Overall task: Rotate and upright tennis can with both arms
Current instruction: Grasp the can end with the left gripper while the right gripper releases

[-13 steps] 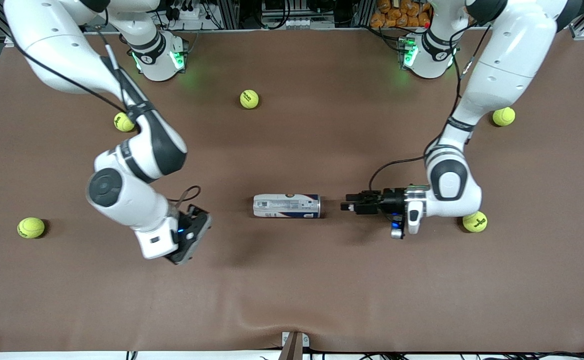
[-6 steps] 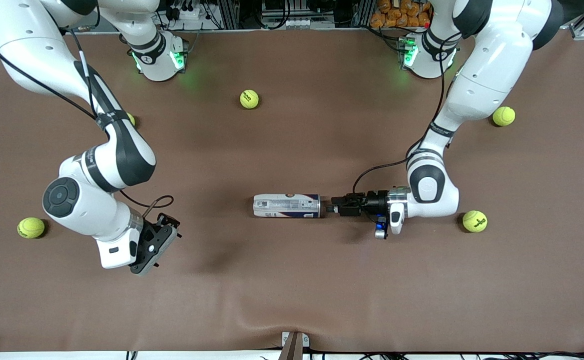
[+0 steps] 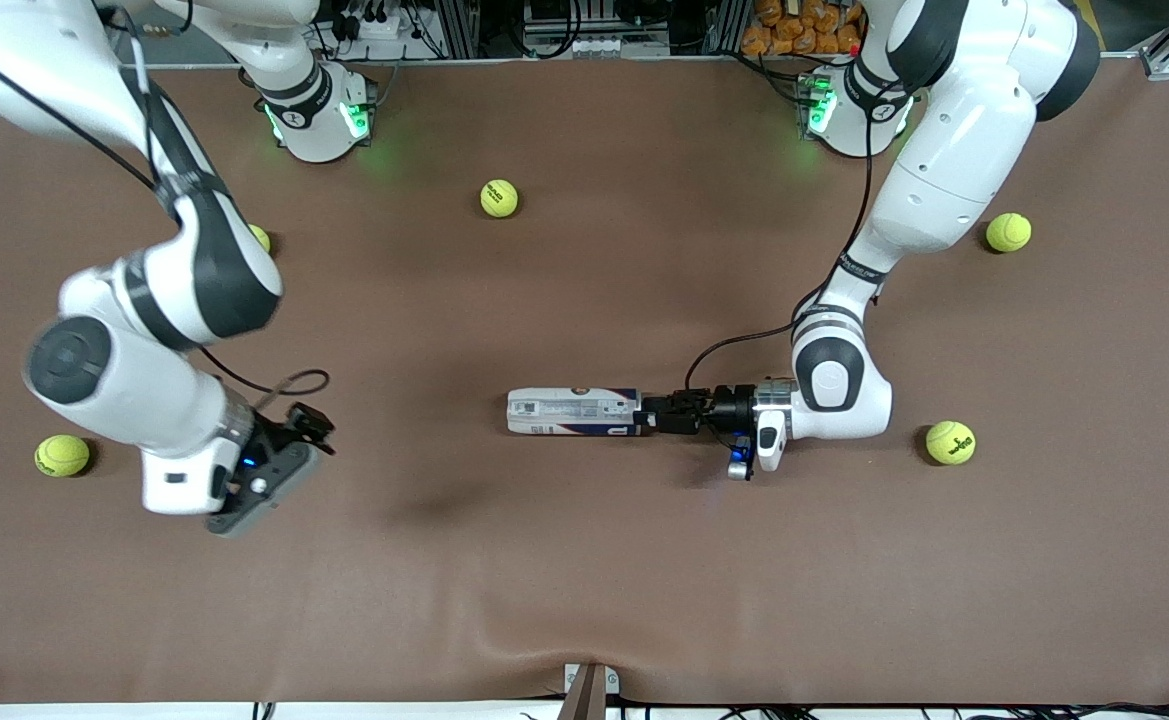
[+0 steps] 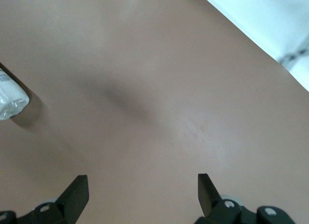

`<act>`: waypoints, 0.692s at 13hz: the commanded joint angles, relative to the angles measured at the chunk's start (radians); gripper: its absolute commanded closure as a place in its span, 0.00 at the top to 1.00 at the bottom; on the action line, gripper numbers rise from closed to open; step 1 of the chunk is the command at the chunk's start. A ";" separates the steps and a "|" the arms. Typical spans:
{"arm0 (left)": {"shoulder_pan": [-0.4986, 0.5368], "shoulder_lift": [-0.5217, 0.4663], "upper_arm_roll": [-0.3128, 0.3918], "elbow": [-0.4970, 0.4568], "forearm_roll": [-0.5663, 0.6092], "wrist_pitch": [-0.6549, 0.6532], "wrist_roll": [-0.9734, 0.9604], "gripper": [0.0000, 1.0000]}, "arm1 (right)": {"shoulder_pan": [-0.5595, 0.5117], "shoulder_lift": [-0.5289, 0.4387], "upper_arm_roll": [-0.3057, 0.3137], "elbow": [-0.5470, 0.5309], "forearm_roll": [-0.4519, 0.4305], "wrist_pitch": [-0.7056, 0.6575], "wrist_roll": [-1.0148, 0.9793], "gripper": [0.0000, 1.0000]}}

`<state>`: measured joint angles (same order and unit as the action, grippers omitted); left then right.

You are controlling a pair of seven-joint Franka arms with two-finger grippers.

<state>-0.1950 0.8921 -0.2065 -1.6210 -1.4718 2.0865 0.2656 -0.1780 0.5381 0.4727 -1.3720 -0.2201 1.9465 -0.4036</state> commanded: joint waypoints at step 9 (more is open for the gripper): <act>-0.047 -0.005 0.010 0.079 -0.074 0.015 0.012 0.00 | -0.219 -0.233 0.015 -0.027 0.082 -0.346 0.136 1.00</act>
<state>-0.2341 0.8989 -0.2067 -1.5695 -1.5374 2.0892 0.2680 -0.3653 0.3477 0.4735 -1.3717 -0.1629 1.6445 -0.3318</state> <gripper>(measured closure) 0.956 0.000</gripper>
